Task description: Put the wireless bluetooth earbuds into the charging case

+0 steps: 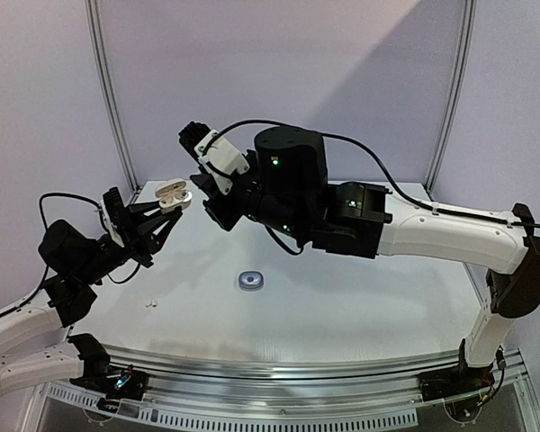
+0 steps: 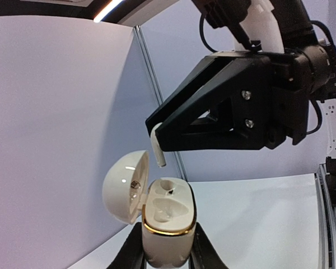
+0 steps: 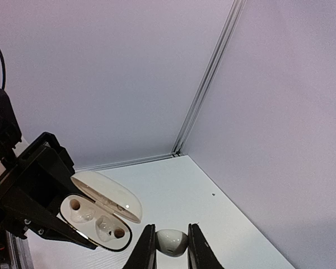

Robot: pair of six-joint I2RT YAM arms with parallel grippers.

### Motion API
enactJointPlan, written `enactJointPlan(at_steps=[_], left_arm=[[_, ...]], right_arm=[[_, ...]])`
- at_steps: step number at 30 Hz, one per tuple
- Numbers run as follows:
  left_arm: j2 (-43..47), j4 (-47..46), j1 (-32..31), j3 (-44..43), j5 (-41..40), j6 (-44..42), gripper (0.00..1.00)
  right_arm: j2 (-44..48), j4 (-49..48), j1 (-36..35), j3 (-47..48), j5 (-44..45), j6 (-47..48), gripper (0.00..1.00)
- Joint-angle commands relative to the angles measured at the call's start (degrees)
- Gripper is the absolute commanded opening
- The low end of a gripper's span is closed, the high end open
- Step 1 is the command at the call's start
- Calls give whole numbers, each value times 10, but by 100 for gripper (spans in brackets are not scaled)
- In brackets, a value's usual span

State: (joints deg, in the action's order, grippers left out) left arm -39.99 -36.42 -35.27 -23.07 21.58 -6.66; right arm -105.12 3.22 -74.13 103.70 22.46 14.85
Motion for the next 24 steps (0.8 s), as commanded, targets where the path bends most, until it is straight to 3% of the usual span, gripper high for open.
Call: enactJointPlan(at_steps=[1, 12, 24], left_arm=[[1, -10, -8, 0, 2, -1, 0], [0, 26, -8, -15, 13, -8, 0], [7, 26, -8, -14, 32, -2, 0]], right_arm=[[21, -13, -1, -3, -29, 2, 7], [7, 18, -6, 18, -128, 6, 4], [-11, 30, -7, 30, -92, 39, 2]])
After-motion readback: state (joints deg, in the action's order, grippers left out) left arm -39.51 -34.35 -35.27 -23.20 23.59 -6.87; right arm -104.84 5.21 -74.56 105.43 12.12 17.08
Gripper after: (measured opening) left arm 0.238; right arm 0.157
